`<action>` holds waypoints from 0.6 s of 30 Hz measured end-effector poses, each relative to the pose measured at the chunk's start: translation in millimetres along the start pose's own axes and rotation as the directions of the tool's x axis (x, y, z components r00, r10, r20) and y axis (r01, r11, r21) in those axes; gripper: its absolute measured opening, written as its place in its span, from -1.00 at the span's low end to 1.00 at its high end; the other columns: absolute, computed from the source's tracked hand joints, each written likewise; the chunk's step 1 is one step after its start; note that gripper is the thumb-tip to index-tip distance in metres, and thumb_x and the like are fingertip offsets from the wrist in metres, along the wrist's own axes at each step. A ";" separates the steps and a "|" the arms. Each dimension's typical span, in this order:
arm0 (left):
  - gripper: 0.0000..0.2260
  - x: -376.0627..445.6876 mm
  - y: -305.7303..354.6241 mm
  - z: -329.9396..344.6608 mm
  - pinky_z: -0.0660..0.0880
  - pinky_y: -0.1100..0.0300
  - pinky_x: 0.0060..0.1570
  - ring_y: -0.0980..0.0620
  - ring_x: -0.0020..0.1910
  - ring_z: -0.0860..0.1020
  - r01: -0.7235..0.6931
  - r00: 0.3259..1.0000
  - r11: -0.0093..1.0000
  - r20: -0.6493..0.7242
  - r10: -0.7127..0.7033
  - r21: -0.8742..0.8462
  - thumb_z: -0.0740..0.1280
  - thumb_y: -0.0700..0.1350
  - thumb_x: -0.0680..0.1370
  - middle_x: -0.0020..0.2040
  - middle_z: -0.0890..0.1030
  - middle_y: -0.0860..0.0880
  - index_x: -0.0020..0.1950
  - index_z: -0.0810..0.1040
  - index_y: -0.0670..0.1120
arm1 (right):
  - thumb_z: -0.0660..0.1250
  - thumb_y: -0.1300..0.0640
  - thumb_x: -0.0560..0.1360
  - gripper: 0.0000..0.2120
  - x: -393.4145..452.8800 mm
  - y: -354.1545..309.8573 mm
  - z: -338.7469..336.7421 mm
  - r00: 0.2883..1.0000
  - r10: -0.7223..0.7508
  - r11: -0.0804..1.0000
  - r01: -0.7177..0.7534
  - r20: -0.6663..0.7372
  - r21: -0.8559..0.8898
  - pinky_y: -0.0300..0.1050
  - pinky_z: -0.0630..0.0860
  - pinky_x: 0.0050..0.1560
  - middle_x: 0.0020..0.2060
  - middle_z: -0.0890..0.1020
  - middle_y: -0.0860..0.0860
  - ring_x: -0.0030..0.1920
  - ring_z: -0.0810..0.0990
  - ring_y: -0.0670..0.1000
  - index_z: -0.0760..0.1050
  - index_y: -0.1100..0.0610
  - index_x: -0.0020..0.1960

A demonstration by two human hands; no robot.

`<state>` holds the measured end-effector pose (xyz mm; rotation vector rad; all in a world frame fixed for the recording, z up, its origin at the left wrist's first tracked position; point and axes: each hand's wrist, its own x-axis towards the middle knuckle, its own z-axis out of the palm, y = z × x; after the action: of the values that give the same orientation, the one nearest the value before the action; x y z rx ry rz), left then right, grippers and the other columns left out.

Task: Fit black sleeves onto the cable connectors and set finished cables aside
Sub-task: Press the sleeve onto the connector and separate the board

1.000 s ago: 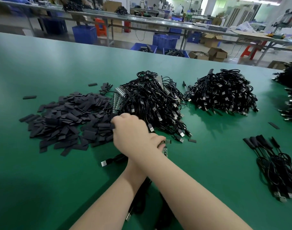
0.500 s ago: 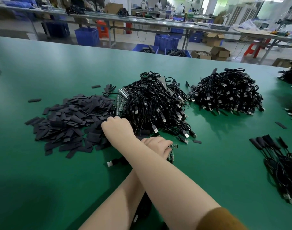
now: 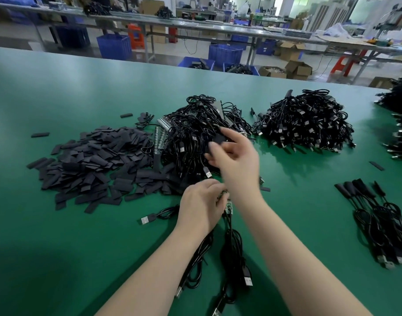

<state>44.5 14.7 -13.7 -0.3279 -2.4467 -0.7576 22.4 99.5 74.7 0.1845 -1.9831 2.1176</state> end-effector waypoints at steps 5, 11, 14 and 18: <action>-0.81 -0.2 9.5 -9.9 0.46 0.19 0.09 0.08 0.04 0.60 0.083 0.997 0.990 0.009 -0.082 -0.117 0.38 -0.10 0.56 0.05 0.67 0.04 0.15 0.66 -0.06 | 0.43 0.23 0.52 -0.84 -20.7 36.7 -70.8 0.967 0.125 0.992 -0.118 -0.220 0.044 -0.20 0.60 -0.17 -0.17 0.64 0.17 -0.24 0.67 0.03 0.60 0.02 0.05; -0.83 -3.0 14.4 -10.1 0.43 0.29 0.06 0.18 -0.03 0.57 0.051 0.999 0.985 -0.002 -0.052 -0.165 0.39 -0.12 0.51 -0.02 0.66 0.12 0.08 0.65 -0.04 | 0.47 0.24 0.49 -0.84 -34.7 62.5 -80.8 0.977 0.184 0.983 -0.182 -0.106 0.026 -0.23 0.57 -0.25 -0.36 0.62 -0.02 -0.32 0.63 -0.04 0.62 0.00 -0.02; -0.82 -3.9 14.8 -10.3 0.42 0.26 0.08 0.17 -0.03 0.56 0.075 0.997 0.984 0.043 -0.069 -0.163 0.36 -0.09 0.49 -0.02 0.64 0.14 0.07 0.63 -0.01 | 0.46 0.25 0.48 -0.78 -36.9 63.2 -78.8 0.983 0.180 0.983 -0.181 -0.047 -0.016 -0.26 0.53 -0.27 -0.38 0.58 -0.02 -0.37 0.58 -0.06 0.59 -0.07 -0.14; -0.80 -3.0 15.7 -10.4 0.45 0.21 0.07 0.18 -0.05 0.54 0.079 0.996 0.985 0.059 -0.071 -0.156 0.35 -0.07 0.49 -0.02 0.62 0.15 0.10 0.61 0.00 | 0.47 0.24 0.48 -0.84 -35.6 62.8 -82.2 0.980 0.200 0.980 -0.200 -0.024 0.015 -0.26 0.53 -0.26 -0.39 0.61 -0.02 -0.38 0.56 -0.05 0.56 0.01 -0.11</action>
<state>57.4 21.2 -1.3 -0.3210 -2.4662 -0.9902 46.2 174.9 -0.9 -0.0420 -2.0511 2.2401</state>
